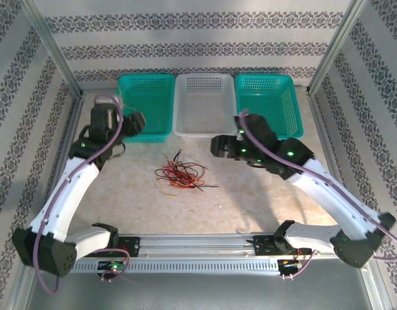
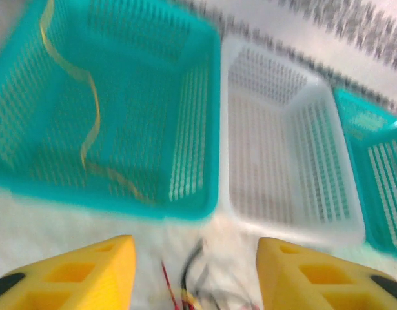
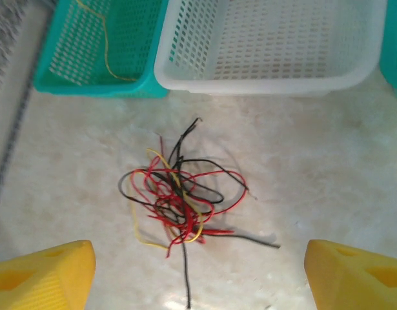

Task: Untangle the cables
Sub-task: Untie the cable from multiple cables.

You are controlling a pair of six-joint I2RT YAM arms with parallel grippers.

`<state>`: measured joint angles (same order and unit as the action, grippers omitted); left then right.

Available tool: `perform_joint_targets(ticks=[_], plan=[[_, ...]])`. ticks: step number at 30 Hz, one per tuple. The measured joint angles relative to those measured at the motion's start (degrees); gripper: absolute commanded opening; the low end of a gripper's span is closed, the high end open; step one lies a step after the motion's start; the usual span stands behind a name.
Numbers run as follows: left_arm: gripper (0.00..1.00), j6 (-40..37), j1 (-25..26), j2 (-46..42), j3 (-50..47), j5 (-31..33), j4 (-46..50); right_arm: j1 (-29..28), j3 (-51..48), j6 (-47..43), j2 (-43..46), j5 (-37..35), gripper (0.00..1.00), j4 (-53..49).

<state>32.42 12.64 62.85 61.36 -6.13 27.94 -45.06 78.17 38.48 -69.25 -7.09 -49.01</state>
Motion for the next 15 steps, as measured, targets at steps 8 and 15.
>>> perform_joint_targets(ticks=[8, 15], plan=[[0.36, 11.3, 11.4, -7.7, -24.1, -4.2, 4.3, -1.2, -1.1, -0.7, -3.7, -1.0, 0.8, 3.1], [0.4, 18.0, 19.1, -0.6, -29.2, -5.9, -2.4, -0.8, -1.2, 0.8, -7.0, 4.1, 0.78, 5.6]])
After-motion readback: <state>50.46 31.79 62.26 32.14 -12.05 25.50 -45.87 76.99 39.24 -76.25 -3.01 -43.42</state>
